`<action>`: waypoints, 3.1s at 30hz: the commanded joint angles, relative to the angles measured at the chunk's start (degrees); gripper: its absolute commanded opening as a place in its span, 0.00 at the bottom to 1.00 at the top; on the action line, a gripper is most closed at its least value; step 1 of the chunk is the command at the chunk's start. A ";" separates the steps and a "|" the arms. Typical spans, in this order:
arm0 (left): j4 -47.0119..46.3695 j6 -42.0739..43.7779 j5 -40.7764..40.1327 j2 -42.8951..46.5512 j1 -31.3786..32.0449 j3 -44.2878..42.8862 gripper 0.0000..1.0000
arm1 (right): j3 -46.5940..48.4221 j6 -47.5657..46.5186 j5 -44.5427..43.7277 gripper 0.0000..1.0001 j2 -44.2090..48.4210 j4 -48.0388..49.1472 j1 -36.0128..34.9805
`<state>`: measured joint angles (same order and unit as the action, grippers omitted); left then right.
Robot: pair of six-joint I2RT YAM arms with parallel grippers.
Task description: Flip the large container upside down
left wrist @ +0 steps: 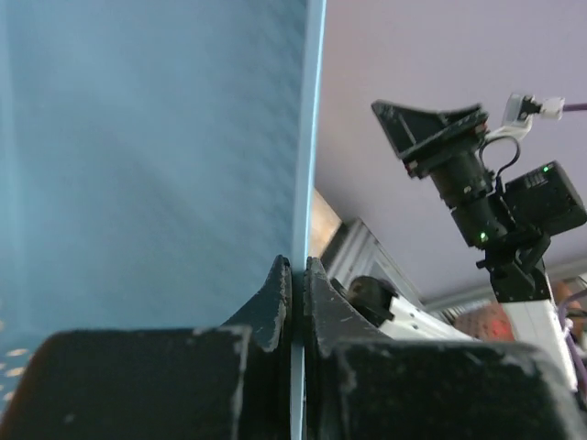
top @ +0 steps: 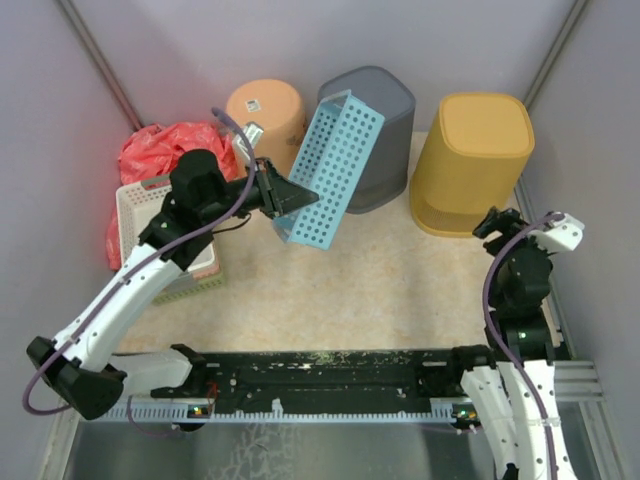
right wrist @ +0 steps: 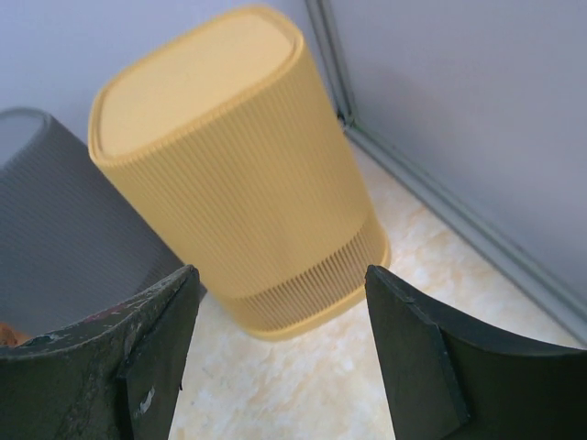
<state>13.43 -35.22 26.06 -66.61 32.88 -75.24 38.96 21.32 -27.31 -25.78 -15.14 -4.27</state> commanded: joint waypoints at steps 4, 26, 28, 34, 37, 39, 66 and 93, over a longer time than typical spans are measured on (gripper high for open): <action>-20.74 -14.43 11.08 -2.65 1.04 7.46 0.00 | 5.12 -12.51 -6.85 0.73 2.78 4.94 0.05; -8.82 1.58 5.22 9.13 1.04 6.45 0.00 | -5.14 12.37 14.93 0.70 -27.71 33.02 0.32; -8.81 0.62 5.35 9.89 1.04 7.73 0.00 | -2.76 13.38 14.03 0.70 -34.06 37.86 1.35; -3.77 2.54 3.26 12.19 1.04 8.28 0.00 | 7.26 10.81 17.80 0.70 -50.28 49.67 5.66; 0.50 4.57 0.71 12.75 1.04 7.56 0.00 | 14.84 6.64 27.37 0.74 -55.25 44.77 6.05; 2.79 5.41 -1.21 12.98 1.00 7.16 0.00 | 16.10 7.05 32.74 0.76 -55.66 43.59 5.99; 4.34 0.94 -16.45 20.85 0.95 17.49 0.00 | 22.02 15.06 26.16 0.76 -66.87 49.16 -12.16; -3.29 -1.65 16.10 9.26 1.13 19.01 0.00 | 15.54 17.31 16.23 0.77 -64.08 48.50 9.38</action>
<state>18.11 -34.04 37.01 -58.57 33.78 -56.95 50.81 37.30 -10.72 -89.58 27.94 4.78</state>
